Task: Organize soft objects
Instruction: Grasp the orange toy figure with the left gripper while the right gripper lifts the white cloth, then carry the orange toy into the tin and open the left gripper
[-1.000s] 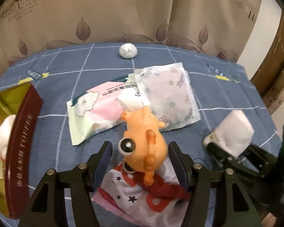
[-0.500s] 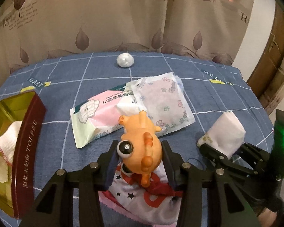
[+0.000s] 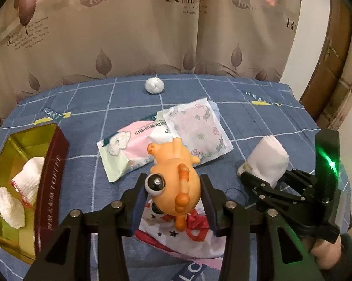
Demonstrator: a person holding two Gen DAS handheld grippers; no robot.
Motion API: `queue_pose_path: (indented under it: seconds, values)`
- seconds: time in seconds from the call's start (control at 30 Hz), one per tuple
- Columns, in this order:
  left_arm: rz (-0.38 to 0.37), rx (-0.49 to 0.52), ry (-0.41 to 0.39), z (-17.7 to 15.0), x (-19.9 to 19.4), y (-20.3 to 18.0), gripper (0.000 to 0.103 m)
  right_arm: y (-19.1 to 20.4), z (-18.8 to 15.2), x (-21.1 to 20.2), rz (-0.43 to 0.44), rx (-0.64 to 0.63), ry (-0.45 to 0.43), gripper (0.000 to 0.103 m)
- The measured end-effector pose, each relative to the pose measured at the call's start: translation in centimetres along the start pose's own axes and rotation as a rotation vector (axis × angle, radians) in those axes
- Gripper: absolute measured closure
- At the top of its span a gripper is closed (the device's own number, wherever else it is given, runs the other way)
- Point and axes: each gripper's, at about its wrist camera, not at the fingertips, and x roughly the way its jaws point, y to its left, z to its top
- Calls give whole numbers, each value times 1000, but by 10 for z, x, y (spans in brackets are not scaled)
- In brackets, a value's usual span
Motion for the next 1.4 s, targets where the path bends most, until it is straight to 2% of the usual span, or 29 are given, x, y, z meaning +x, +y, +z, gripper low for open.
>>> queue_pose_path:
  seconds: [0.3, 0.63, 0.87, 1.1, 1.4]
  values:
    - [20, -34, -30, 7, -18, 25, 59, 0, 0, 0, 1, 0, 0, 66]
    - [127, -94, -60, 12, -42, 85, 58, 1, 0, 0, 1, -1, 0, 65]
    - [240, -155, -70, 14, -57, 143, 59, 1, 0, 0, -2, -3, 1, 65]
    - [336, -222, -33, 13, -55, 200, 58, 2, 0, 0, -2, -4, 1, 65]
    - [377, -293, 35, 22, -29, 247, 58, 2, 0, 0, -2, -5, 1, 65]
